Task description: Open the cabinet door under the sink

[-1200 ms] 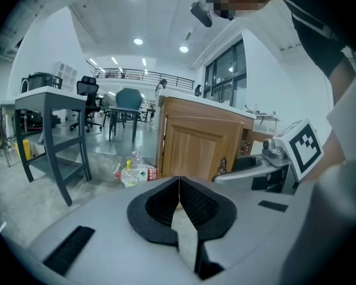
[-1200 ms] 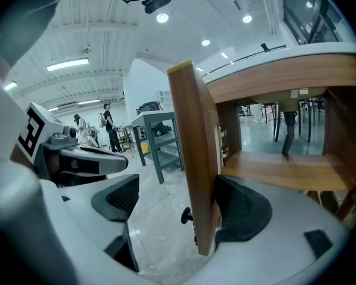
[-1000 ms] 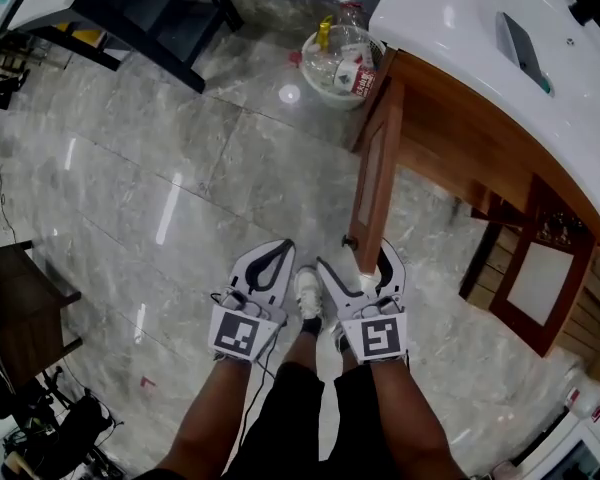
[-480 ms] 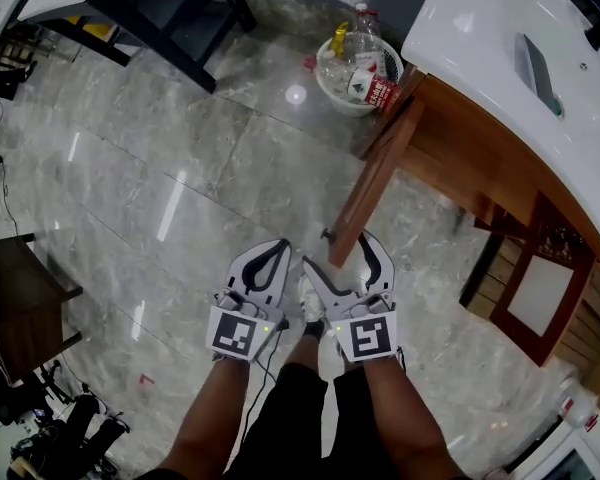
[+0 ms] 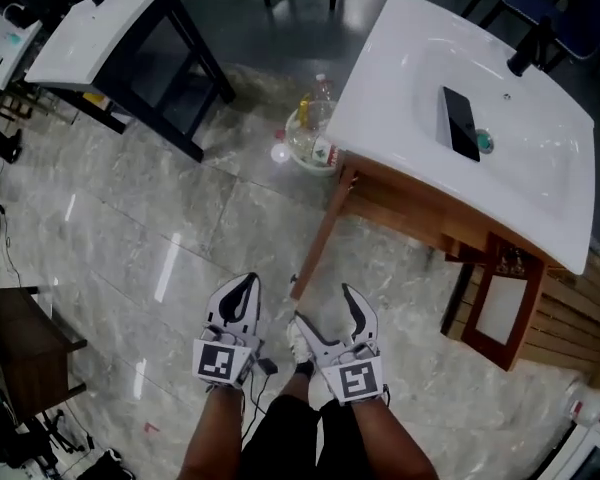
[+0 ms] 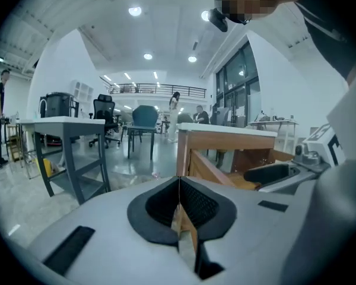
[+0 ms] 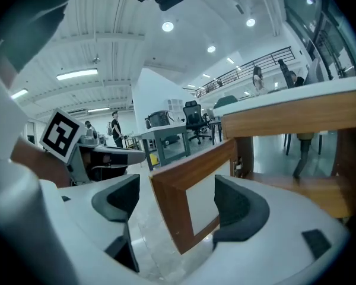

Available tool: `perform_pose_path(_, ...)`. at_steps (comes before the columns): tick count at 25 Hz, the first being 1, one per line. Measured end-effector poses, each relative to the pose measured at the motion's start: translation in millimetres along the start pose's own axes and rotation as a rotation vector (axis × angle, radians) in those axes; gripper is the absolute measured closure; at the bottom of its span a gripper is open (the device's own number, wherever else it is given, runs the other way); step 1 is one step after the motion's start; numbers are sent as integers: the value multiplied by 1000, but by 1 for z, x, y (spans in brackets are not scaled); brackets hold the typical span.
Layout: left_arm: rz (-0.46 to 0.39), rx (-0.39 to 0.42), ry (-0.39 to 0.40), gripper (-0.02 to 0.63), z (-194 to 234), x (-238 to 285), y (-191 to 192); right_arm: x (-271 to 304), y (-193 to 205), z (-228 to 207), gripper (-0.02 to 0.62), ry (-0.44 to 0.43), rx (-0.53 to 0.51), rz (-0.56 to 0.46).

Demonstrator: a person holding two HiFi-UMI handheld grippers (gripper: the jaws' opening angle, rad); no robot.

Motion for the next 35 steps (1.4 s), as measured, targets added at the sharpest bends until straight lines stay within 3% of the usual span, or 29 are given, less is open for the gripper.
perform_pose_path(8, 38, 69, 33, 583, -50, -16, -76, -79, -78, -4, 195, 1, -156, 39)
perform_pose_path(11, 3, 80, 92, 583, -71, -18, -102, -106, -106, -13, 204, 43, -146, 21)
perform_pose_path(13, -17, 115, 151, 583, -81, -14, -120, -119, -122, -23, 232, 89, -134, 10)
perform_pose_path(17, -18, 179, 262, 583, -110, -21, -156, -157, -156, -31, 350, 174, -135, 0)
perform_pose_path(20, -45, 184, 295, 583, -125, -26, -186, -181, -181, -38, 434, 256, -111, -61)
perform_pose_path(24, -84, 174, 325, 583, -143, -32, -210, -216, -207, -53, 543, 344, 14, -150)
perform_pose_path(28, -102, 174, 379, 583, -168, -40, -225, -248, -234, -54, 568, 379, -26, -234)
perform_pose_path(35, -134, 179, 451, 583, -204, -46, -234, -287, -254, -65, 571, 469, -148, -277)
Point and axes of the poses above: the fingertips, and each gripper's own axes: x forward along the fingers, z to its left, y out of its underside, the point moved 8 cm from there along -x, backward along the fingers, and after that the axes turned 6 degrees about y, right-handed, at the moved point
